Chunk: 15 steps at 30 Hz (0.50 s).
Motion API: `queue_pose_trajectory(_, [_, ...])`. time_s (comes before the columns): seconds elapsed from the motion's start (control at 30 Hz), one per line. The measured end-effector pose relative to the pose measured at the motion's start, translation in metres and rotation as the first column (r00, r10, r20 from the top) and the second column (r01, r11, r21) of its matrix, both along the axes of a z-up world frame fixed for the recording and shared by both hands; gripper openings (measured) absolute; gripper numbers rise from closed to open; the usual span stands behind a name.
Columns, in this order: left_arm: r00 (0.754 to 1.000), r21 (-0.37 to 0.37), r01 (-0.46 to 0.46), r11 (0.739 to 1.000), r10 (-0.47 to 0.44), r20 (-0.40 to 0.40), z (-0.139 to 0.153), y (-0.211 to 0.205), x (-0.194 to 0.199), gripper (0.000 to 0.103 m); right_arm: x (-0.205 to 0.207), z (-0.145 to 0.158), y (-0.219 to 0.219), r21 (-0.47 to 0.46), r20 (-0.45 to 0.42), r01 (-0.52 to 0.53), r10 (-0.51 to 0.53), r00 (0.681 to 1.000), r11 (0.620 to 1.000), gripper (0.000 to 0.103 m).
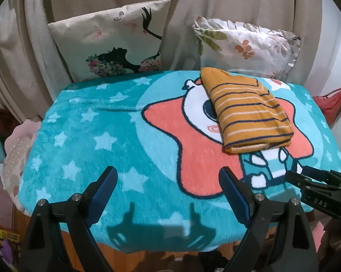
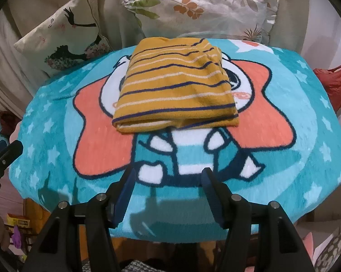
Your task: Fold small clothes
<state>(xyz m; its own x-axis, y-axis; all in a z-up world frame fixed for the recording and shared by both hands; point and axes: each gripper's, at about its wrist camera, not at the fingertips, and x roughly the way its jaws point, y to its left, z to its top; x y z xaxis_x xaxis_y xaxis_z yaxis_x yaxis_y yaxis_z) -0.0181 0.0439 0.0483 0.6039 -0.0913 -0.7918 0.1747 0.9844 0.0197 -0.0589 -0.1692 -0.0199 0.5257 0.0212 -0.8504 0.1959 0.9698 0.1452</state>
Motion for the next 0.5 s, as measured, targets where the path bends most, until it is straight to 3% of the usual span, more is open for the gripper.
queue_pose_trajectory(0.2, [0.999,-0.029,0.019,0.999,-0.02,-0.034,-0.006,0.003,-0.002,0.09,-0.004,-0.002,0.004,-0.019,-0.009,0.007,-0.007,1.0,1.0,0.066])
queue_pose_trajectory(0.5, [0.999,-0.007,0.014,1.0,-0.014,-0.04,-0.014,0.0,0.0,0.09,-0.002,-0.007,0.012,-0.057,-0.039,0.0,-0.002,0.999,0.998,0.07])
